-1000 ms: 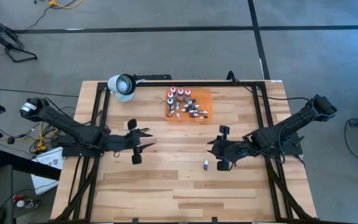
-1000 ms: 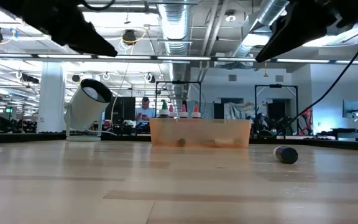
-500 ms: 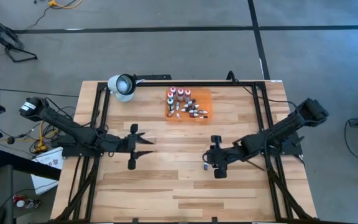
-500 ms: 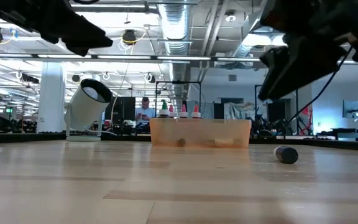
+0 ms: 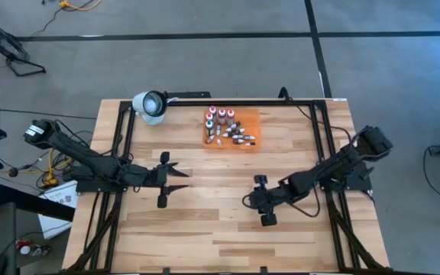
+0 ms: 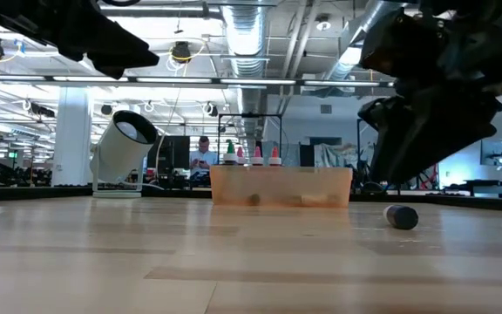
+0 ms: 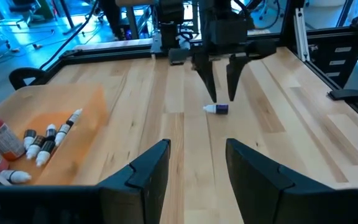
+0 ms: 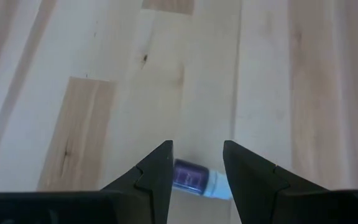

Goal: Pick & Place food coloring
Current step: Put the purple small food coloring bottle into the orange bin

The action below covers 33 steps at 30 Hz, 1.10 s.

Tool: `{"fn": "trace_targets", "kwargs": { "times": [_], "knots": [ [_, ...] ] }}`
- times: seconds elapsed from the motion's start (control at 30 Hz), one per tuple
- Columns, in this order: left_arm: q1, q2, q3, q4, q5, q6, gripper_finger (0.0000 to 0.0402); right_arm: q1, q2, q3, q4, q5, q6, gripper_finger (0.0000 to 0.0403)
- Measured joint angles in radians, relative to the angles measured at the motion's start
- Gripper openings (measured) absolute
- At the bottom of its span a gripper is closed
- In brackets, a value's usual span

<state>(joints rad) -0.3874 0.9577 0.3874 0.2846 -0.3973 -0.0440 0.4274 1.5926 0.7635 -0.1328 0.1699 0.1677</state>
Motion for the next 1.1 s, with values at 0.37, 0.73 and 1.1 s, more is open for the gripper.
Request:
{"fn": "trace_targets", "kwargs": {
  "times": [0.37, 0.73, 1.1],
  "knots": [
    [0.0, 0.0, 0.0, 0.0, 0.0, 0.002, 0.0153, -0.016, 0.05, 0.0, 0.044, -0.015, 0.047, 0.0145],
    [0.0, 0.0, 0.0, -0.001, 0.017, 0.001, 0.0153, -0.015, 0.05, 0.0, 0.007, -0.017, 0.121, 0.0239],
    [0.0, 0.0, 0.0, -0.002, 0.018, 0.001, 0.0153, -0.016, 0.05, 0.0, -0.036, -0.013, 0.148, 0.0256]
  ]
}}
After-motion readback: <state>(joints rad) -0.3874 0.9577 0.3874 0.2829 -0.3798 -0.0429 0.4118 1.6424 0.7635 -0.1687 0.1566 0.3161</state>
